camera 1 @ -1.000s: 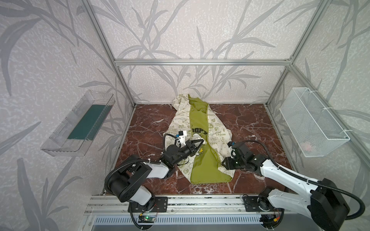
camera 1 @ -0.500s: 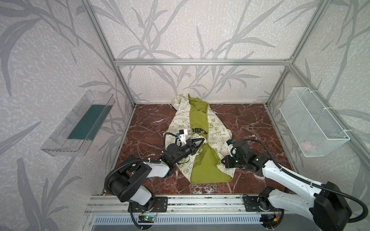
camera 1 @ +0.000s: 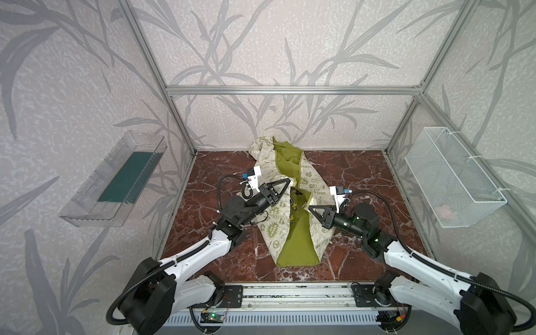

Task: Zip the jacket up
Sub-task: 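Lift the jacket by both zipper edges, raising it off the table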

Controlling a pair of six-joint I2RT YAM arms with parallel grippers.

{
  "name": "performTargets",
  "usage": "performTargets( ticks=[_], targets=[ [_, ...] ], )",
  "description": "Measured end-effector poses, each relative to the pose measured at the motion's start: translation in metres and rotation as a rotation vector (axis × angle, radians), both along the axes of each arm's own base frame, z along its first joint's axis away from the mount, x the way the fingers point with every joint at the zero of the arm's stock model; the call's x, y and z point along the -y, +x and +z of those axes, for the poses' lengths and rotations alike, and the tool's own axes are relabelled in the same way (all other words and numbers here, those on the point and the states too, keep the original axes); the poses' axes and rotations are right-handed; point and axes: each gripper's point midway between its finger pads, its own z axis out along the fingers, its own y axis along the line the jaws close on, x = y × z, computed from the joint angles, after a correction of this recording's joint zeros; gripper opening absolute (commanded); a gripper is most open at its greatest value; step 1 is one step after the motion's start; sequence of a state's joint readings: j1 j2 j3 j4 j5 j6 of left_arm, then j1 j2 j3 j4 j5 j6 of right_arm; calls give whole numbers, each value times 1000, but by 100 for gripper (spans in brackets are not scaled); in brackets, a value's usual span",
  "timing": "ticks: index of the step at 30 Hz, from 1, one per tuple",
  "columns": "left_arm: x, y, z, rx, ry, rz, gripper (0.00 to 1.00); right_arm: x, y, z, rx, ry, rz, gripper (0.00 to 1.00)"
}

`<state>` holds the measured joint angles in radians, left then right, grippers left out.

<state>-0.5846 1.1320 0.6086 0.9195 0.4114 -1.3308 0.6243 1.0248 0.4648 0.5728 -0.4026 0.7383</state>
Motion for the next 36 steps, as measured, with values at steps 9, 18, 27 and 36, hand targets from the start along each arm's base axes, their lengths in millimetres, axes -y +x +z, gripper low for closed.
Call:
performTargets(
  ticks=[9,18,27,36],
  targets=[
    [0,23,33,90,-12,-18,0,-14,3,123,448,44,36,0],
    [-2,23,72,292,-93,-31,0,-13,-13,163,695,-60,61,0],
    [-16,-20,106,635,-33,66,0,-15,-20,167,771,-120,82,0],
    [-27,-60,121,994,90,252,0,-34,-44,171,873,-131,136,0]
  ],
)
